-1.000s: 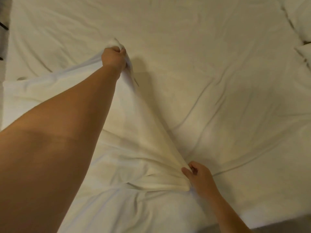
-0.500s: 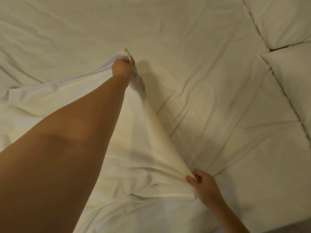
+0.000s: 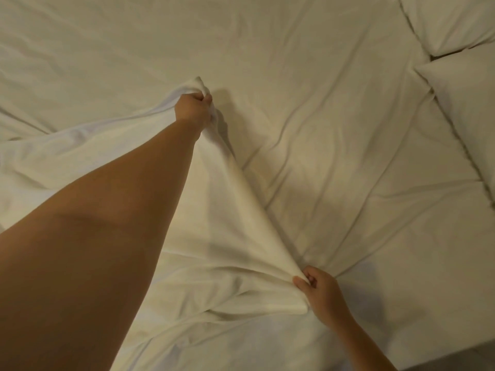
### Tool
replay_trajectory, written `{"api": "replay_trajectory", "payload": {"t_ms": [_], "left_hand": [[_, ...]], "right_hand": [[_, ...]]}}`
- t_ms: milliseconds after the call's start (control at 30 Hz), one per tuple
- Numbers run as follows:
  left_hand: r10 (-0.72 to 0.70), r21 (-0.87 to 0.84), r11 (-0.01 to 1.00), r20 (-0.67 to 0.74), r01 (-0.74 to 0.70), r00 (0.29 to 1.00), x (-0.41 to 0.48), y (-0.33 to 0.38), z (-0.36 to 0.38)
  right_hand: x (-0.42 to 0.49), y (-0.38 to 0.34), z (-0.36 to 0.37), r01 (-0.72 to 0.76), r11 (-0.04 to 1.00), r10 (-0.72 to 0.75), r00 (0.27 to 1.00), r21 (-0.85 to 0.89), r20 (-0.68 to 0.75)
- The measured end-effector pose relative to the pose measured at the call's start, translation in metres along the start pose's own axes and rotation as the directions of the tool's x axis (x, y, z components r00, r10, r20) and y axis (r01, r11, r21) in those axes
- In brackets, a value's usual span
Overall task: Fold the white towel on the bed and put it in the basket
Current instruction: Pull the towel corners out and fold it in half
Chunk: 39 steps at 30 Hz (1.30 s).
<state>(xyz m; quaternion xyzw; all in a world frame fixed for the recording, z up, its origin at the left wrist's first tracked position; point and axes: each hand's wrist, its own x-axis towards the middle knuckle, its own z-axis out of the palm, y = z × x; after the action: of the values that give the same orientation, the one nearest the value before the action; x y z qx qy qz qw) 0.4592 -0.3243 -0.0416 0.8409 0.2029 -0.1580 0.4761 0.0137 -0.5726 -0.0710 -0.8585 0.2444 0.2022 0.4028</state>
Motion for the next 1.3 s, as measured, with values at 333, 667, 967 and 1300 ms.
{"api": "replay_trajectory", "payload": {"t_ms": [333, 667, 967, 1300], "left_hand": [[0.033, -0.052, 0.998, 0.037, -0.031, 0.999, -0.064, 0.008, -0.050], [-0.058, 0.040, 0.997, -0.189, 0.067, 0.980, -0.140, -0.162, -0.209], [-0.098, 0.123, 0.983, -0.292, 0.139, 0.951, -0.165, -0.275, -0.336], [-0.098, 0.074, 0.991, -0.176, 0.112, 0.980, -0.083, -0.300, -0.400]], "right_hand": [[-0.009, -0.012, 0.006, -0.060, 0.996, 0.055, 0.996, -0.068, -0.074], [-0.041, -0.088, 0.046, 0.107, 0.986, -0.120, 0.988, -0.131, -0.094], [-0.092, -0.183, 0.181, 0.170, 0.985, -0.164, 0.979, -0.041, 0.123], [-0.136, -0.269, 0.348, 0.310, 0.951, -0.298, 0.926, -0.017, 0.232]]}}
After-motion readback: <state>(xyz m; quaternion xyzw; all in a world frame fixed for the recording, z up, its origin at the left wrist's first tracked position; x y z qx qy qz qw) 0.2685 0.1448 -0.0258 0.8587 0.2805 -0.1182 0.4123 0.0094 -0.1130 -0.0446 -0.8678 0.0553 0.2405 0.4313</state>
